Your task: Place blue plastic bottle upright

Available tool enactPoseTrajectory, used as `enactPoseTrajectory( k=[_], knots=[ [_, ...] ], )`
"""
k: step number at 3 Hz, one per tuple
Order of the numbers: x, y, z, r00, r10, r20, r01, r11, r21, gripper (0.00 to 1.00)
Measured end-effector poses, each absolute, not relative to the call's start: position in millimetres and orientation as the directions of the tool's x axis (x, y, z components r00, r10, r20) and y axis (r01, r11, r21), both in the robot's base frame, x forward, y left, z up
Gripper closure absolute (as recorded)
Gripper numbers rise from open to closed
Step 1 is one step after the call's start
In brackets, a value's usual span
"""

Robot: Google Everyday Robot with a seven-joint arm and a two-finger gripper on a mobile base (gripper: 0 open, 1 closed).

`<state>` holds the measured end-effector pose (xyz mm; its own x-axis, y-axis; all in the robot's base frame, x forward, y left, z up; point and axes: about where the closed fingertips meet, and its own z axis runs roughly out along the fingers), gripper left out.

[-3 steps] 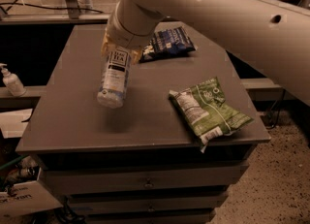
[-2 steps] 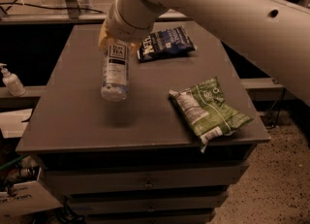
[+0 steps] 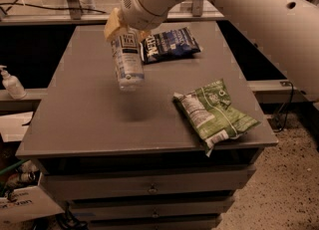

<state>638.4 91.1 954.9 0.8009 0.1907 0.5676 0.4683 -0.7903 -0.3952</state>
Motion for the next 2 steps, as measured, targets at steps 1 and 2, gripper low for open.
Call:
enactPoseTrajectory(
  k=[1,2],
  knots=[
    [636.2,83.3,955.2,0.758,0.256,0.6,0.564,-0.719,-0.406,1.0],
    [629.2,76.2,953.8,0.703,0.289,0.65,0.654,-0.621,-0.432,1.0]
  ],
)
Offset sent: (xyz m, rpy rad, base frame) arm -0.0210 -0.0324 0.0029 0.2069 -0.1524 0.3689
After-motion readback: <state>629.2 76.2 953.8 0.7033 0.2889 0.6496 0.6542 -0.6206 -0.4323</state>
